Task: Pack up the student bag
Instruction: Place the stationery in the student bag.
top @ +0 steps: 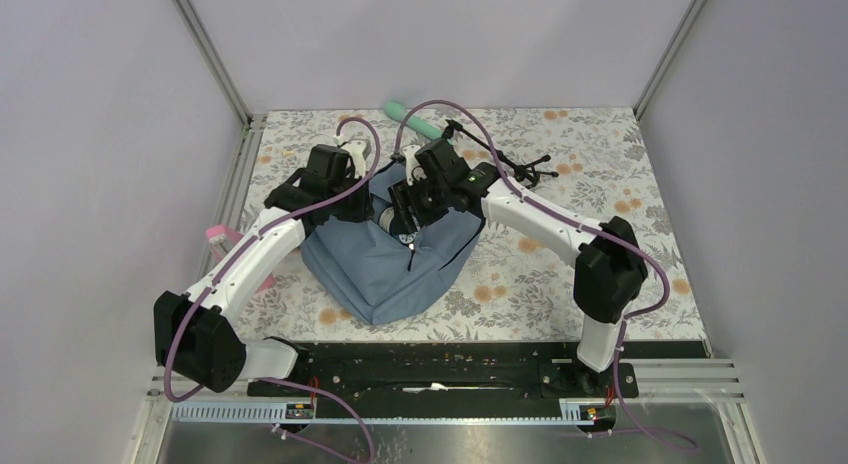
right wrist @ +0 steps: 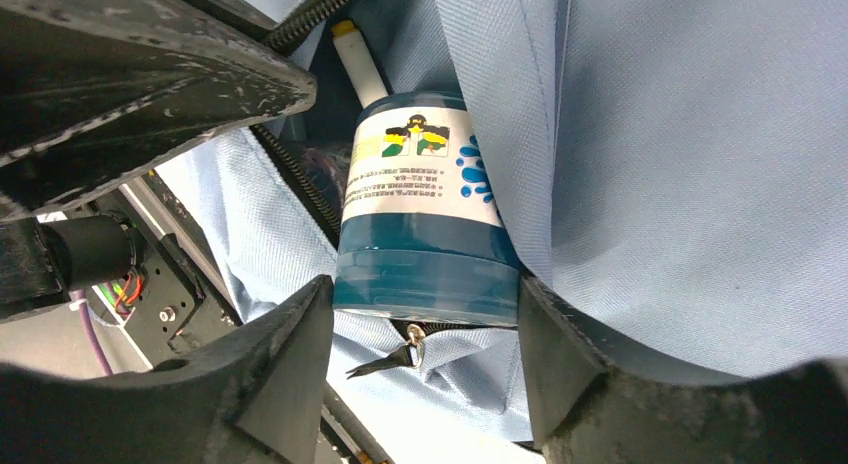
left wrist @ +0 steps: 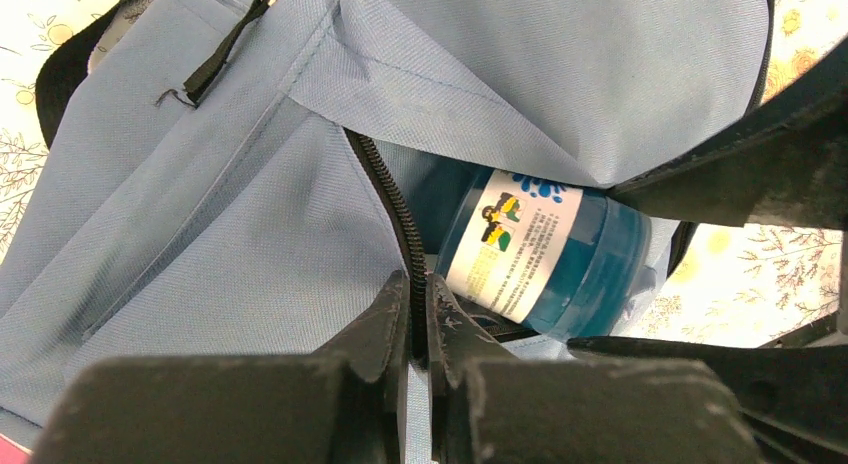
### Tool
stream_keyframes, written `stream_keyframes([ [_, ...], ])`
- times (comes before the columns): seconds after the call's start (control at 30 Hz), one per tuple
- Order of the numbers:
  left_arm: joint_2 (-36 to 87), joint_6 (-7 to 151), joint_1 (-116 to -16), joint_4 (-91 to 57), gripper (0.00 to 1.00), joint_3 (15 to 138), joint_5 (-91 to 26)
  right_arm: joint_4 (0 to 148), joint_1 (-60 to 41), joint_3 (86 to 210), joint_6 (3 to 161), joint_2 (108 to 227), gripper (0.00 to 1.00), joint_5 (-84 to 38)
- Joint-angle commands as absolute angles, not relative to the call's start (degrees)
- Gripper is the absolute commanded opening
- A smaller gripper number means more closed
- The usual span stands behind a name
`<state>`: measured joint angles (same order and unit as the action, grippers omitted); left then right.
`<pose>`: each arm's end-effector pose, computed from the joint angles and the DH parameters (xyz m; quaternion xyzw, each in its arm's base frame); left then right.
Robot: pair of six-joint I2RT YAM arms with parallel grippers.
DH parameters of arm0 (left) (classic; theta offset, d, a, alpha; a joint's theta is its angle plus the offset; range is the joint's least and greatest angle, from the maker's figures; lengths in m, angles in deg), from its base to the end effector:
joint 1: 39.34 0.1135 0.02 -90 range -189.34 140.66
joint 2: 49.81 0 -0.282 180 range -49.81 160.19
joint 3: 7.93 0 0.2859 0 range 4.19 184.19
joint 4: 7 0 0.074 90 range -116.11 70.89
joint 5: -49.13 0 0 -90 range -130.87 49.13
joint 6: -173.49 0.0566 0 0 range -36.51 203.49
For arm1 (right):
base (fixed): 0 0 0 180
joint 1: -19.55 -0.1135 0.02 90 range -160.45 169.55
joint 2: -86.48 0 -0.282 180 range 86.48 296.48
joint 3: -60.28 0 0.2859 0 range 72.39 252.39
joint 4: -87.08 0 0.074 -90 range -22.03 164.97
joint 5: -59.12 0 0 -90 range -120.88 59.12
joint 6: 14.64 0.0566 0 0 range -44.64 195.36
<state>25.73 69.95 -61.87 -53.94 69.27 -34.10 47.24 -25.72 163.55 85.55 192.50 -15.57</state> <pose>0.2995 -0.1315 0.3023 0.0947 0.9186 -0.1695 0.3442 0.3258 0.3502 0.2838 -0.3245 0.8491 0.2934 0.2959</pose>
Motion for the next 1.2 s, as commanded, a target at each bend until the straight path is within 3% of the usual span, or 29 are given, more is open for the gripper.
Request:
stream_keyframes([
  [0.0,24.27,69.78,-61.56,-51.54,0.0,69.8,-31.32,52.87,-25.38,162.26,85.91,187.63,0.57,-16.54],
  [0.2,24.28,69.87,-61.4,-51.6,0.0,69.8,-30.98,54.14,-25.37,161.55,87.61,189.51,0.4,-12.97],
  [0.7,22.67,71.09,-61.4,-48.64,0.0,68.61,-23.35,74.4,-25.4,154.7,97.17,192.29,0.33,-9.94],
  [0.9,22.76,71.18,-61.4,-48.56,0.0,68.55,-24.74,78.47,-26.55,154.54,99.02,194.2,0.28,-3.2],
  [1.0,22.91,70.95,-61.23,-49.14,0.0,68.64,-26.37,78.02,-27.03,151.3,98.39,192.34,0.33,-0.74],
  [1.17,23.2,70.6,-60.73,-49.42,0.0,68.96,-26.41,76.15,-26.77,147.18,95.91,186.75,0.63,-2.9],
])
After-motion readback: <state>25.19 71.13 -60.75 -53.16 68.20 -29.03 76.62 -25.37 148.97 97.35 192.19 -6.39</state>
